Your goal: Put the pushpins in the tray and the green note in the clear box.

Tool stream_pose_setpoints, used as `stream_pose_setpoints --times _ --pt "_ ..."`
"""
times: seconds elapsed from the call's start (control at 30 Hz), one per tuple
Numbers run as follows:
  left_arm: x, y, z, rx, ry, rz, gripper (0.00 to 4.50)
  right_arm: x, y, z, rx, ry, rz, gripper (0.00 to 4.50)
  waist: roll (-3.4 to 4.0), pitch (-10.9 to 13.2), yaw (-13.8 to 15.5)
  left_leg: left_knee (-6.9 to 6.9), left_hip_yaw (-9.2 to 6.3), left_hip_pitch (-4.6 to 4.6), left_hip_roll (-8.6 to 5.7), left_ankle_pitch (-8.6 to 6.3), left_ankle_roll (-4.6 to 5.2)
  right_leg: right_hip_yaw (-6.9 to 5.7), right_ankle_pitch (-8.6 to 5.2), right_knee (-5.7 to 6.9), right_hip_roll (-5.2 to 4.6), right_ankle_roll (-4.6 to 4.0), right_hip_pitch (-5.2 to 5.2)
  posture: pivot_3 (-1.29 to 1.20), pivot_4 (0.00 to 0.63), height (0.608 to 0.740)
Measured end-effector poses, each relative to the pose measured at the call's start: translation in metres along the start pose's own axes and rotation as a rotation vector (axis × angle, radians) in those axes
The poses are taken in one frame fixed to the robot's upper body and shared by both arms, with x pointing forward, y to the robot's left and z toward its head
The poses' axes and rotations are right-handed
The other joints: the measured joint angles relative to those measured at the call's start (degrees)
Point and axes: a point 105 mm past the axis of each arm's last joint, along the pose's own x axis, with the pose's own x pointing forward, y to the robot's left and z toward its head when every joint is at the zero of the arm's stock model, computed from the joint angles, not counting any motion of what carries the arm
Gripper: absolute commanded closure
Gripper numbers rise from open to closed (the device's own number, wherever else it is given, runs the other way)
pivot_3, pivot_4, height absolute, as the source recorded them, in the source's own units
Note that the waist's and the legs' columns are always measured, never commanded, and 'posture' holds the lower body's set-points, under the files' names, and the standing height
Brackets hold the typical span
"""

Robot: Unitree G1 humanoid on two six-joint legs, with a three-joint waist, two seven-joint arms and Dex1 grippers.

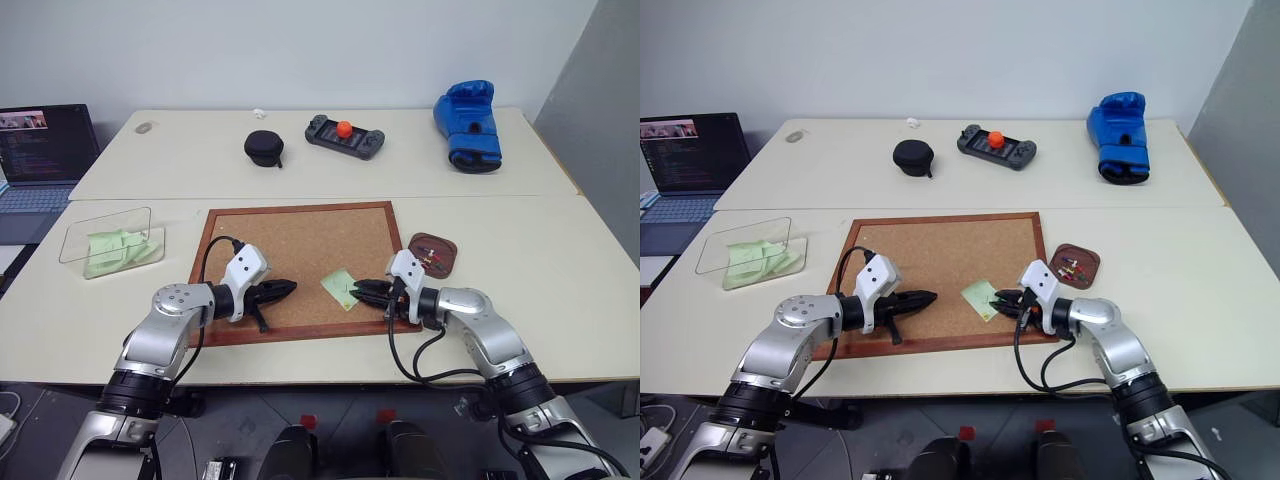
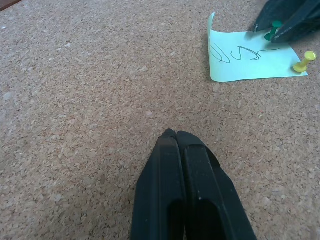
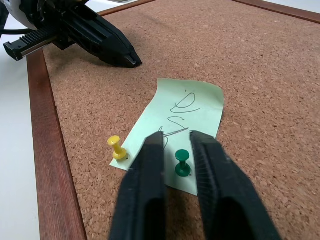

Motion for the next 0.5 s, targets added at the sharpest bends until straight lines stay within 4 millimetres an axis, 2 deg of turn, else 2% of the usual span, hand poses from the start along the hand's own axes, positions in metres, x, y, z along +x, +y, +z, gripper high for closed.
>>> stream_pose_setpoints --times 0.4,0.47,0.5 --pt "0.000 -0.001 0.001 0.005 -0.001 -0.003 4.50 -0.004 0.000 0.003 0.009 -0.019 0.010 4.47 0.00 0.02 0.03 0.00 -0.05 -0.09 -0.01 0.00 0.00 -0.02 0.00 0.00 -0.01 -0.01 -0.08 0.00 0.150 0.740" --pt "0.000 -0.001 0.001 0.006 -0.001 -0.004 4.50 -0.006 0.002 0.013 0.008 -0.053 0.025 4.47 0.00 0.02 0.02 0.00 -0.07 -0.13 -0.01 0.00 0.00 -0.01 0.01 0.00 -0.01 -0.01 -0.13 0.00 0.150 0.740" --pt "0.000 0.000 0.001 0.006 0.000 -0.003 4.50 -0.008 0.007 0.029 -0.020 -0.109 0.056 4.47 0.00 0.02 0.00 -0.01 -0.11 -0.12 0.00 0.00 0.00 -0.03 0.01 0.00 -0.01 -0.01 -0.12 0.00 0.150 0.740"
